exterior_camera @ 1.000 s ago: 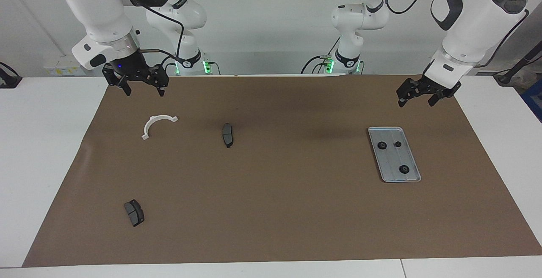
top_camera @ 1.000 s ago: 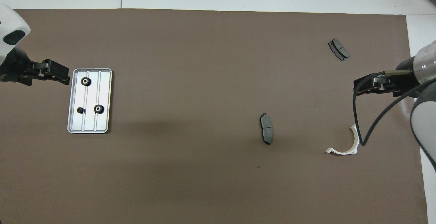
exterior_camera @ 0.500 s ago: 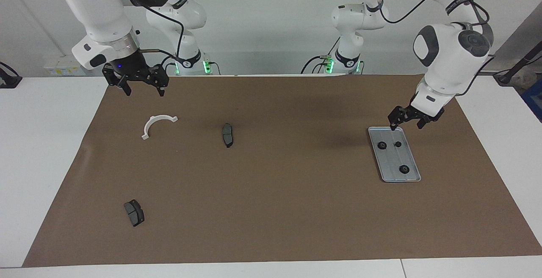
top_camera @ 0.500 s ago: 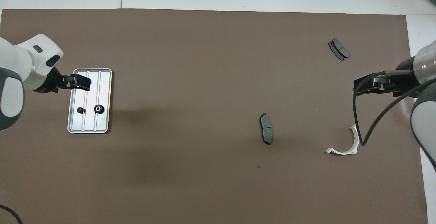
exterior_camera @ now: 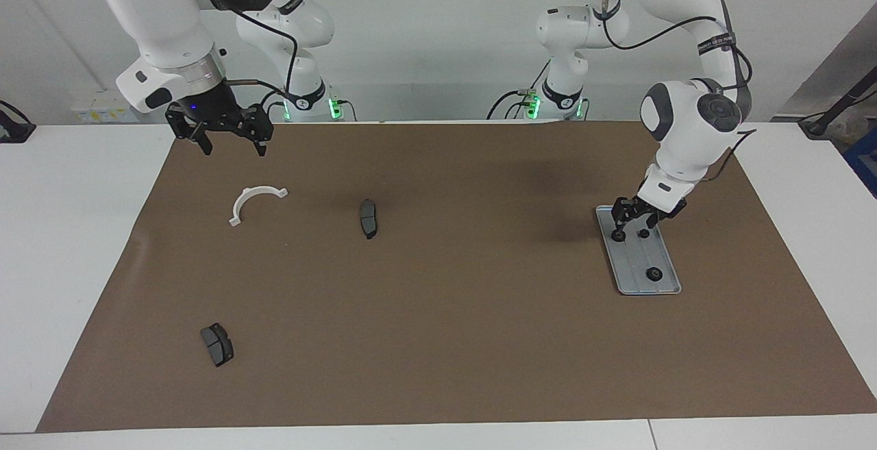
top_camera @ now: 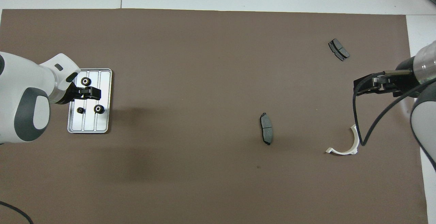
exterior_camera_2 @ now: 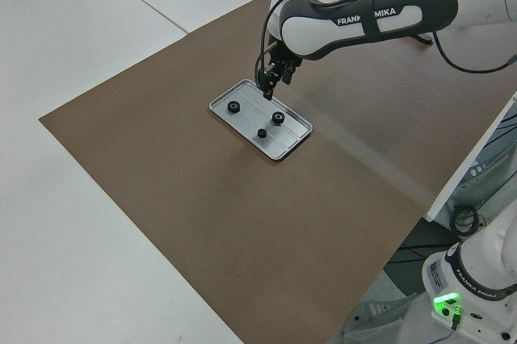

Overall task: Place bearing gear from tray to pile
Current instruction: 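Carry the gear to the table middle and release it with the left gripper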

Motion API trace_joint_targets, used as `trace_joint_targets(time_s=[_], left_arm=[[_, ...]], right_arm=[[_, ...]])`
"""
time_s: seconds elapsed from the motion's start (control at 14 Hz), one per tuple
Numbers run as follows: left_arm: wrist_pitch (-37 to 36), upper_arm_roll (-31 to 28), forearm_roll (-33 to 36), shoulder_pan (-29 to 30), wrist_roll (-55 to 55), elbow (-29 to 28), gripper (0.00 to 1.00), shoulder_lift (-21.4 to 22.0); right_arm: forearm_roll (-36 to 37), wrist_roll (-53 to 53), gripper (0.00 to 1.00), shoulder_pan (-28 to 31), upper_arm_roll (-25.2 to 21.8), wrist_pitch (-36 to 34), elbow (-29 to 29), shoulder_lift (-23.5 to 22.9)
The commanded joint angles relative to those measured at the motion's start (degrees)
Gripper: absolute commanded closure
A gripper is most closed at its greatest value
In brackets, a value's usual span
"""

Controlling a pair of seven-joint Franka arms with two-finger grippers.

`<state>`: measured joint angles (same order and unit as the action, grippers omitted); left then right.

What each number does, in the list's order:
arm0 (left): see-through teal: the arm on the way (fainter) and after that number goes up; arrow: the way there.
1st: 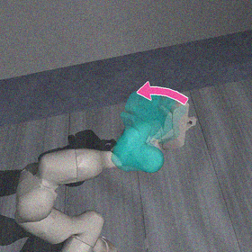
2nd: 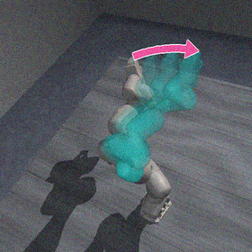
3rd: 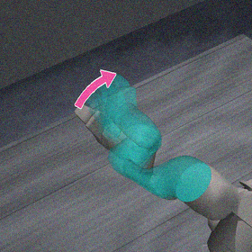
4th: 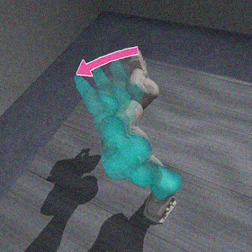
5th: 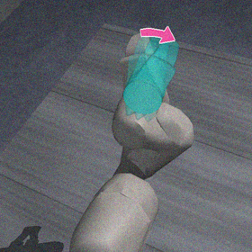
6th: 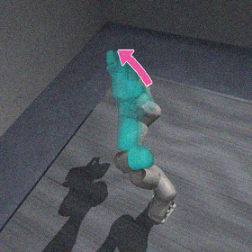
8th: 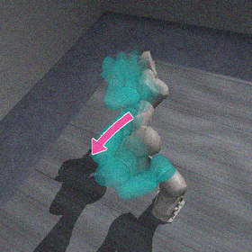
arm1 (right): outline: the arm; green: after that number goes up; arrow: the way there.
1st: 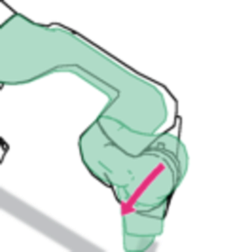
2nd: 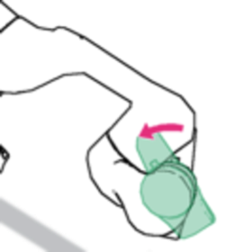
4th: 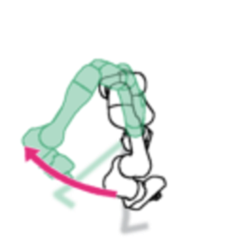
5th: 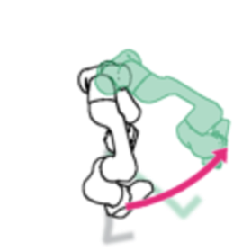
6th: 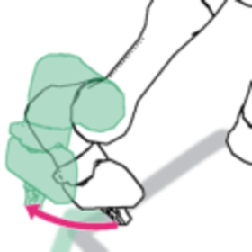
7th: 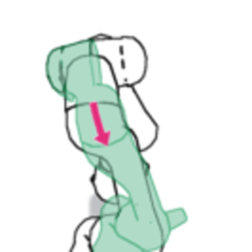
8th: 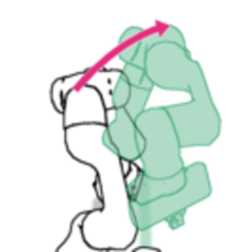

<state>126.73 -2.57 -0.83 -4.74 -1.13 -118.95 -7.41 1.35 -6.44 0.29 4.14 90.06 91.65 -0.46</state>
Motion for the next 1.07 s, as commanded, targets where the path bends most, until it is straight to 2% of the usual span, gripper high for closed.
trace_joint_targets(time_s=[0.0,0.43,1.0], left_arm=[[3.1,0.1,-0.7,0.4,-0.4,-2.4,0.32,-0.1],[7.6,0.1,-0.7,0.4,-0.4,-5.1,0.32,-2.4],[8.9,0.1,-0.7,0.4,-0.4,-7.2,0.51,-2.5]], right_arm=[[-0.9,0.2,0.00,0.4,0.3,-0.2,0.4,0.3],[-0.9,0.2,0.00,0.4,0.3,-0.2,0.4,0.3],[-0.9,0.2,0.00,0.4,0.3,-0.5,0.5,0.3]])
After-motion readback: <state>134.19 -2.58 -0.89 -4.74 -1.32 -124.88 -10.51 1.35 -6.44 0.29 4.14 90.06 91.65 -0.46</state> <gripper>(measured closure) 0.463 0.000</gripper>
